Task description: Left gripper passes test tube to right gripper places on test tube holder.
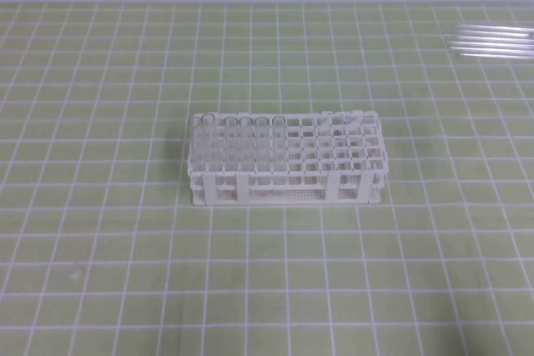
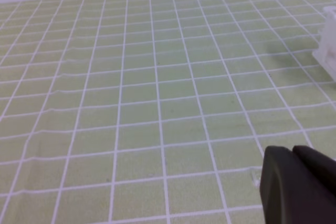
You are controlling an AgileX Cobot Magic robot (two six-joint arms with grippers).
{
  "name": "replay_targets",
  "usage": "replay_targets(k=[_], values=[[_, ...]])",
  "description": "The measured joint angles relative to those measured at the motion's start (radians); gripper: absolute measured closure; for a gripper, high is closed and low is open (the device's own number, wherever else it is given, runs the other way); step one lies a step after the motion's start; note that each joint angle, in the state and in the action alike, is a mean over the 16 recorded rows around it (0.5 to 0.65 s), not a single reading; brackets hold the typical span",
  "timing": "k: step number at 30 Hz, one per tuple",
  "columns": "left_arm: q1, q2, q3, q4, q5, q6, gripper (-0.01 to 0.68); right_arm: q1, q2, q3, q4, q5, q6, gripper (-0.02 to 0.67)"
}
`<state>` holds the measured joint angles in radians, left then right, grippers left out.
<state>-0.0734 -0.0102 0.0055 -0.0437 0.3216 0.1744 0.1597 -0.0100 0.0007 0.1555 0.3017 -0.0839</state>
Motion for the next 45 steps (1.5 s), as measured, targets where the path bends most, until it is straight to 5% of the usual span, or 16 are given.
replay_targets(k=[45], values=[[0.0, -0.009, 0.002, 0.0, -0.003, 0.0, 0.673, 0.0, 0.002, 0.0, 0.0, 0.0, 0.0, 0.666]])
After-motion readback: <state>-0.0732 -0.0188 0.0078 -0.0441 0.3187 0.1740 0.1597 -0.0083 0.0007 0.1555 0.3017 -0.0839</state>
